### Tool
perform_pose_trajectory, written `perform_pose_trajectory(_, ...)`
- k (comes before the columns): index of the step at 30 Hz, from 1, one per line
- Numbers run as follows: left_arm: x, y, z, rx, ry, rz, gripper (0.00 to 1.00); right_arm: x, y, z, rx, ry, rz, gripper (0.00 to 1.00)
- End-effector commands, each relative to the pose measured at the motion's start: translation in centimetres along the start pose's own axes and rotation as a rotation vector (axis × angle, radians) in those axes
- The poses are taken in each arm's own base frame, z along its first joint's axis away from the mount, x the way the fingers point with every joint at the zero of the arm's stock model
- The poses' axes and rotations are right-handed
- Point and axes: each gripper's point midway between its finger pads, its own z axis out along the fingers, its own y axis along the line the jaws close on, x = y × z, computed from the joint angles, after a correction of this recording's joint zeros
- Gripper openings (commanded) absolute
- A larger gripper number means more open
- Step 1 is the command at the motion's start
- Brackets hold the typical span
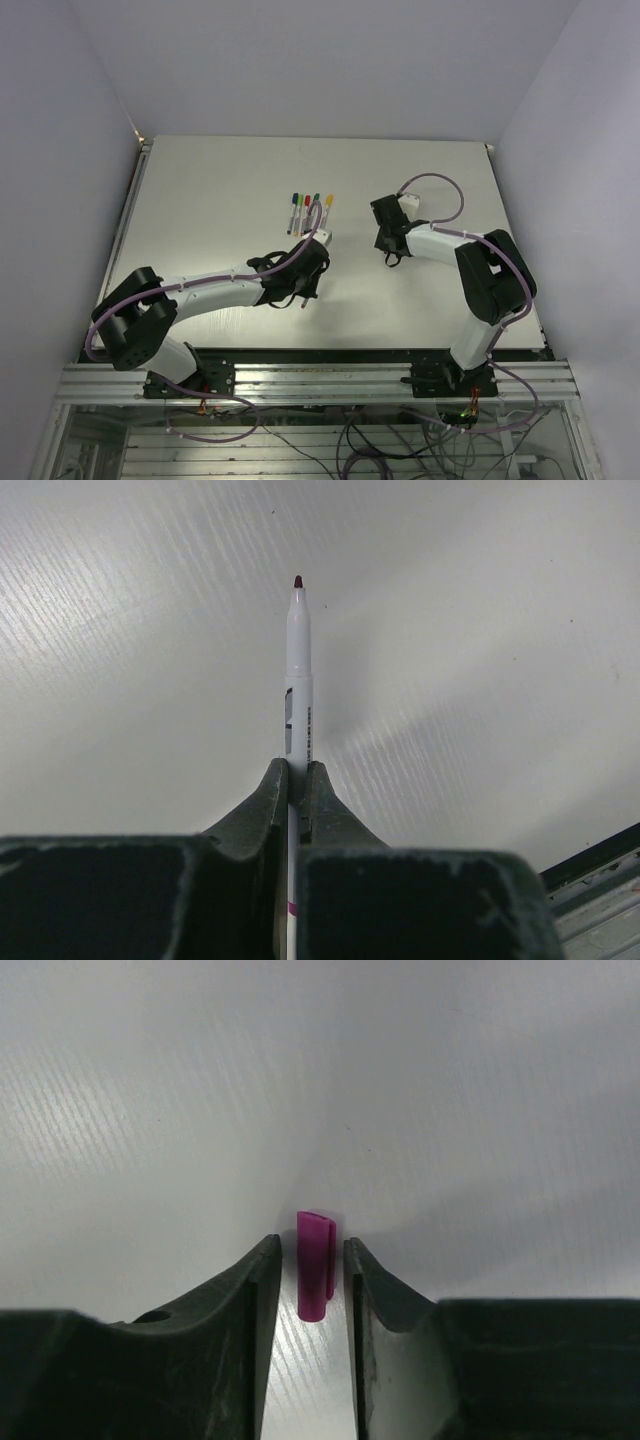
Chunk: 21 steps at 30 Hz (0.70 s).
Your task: Insert the pens into the pen caps
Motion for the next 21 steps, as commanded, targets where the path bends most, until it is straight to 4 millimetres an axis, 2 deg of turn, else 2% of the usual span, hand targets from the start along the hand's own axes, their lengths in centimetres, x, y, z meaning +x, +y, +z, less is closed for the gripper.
perform_pose_trajectory(1, -0.7, -0.6, 0.2, 0.035, -0.019, -0.013, 0.07, 3.9, -2.3, 0.7, 0.063, 0.101, -0.008, 0.27)
perform_pose_trajectory(3, -0.6, -0.7, 0.2, 0.038, -0.017, -0.014, 0.07, 4.8, -2.7, 0.7, 0.069, 0.120, -0.010, 0.22)
perform_pose_trajectory(5, -0.5, -0.8, 0.3, 0.042, -0.015, -0.015, 0.07, 5.5, -3.1, 0.7, 0.074, 0.139, -0.017, 0.12)
perform_pose_trajectory(6, -0.5, -0.7, 0.3, 0.041, -0.015, -0.017, 0.07, 5.8, -3.3, 0.6, 0.077, 0.144, -0.019, 0.02)
perform_pose_trajectory(7, -0.5, -0.7, 0.3, 0.041, -0.015, -0.018, 0.07, 6.0, -3.4, 0.6, 0.081, 0.149, -0.017, 0.00)
perform_pose_trajectory(13, -0.4, -1.1, 0.9, 0.058, -0.005, -0.014, 0.07, 6.0, -3.1, -0.6, 0.013, 0.131, 0.014, 0.00)
perform_pose_trajectory(17, -0.9, -2.5, 1.5, 0.119, -0.006, -0.001, 0.07, 3.4, -1.2, -2.4, -0.111, 0.051, 0.031, 0.00)
perform_pose_trajectory(21, -2.4, -4.3, 1.5, 0.210, -0.074, 0.001, 0.07, -0.9, 2.0, -6.2, -0.351, -0.114, 0.074, 0.00)
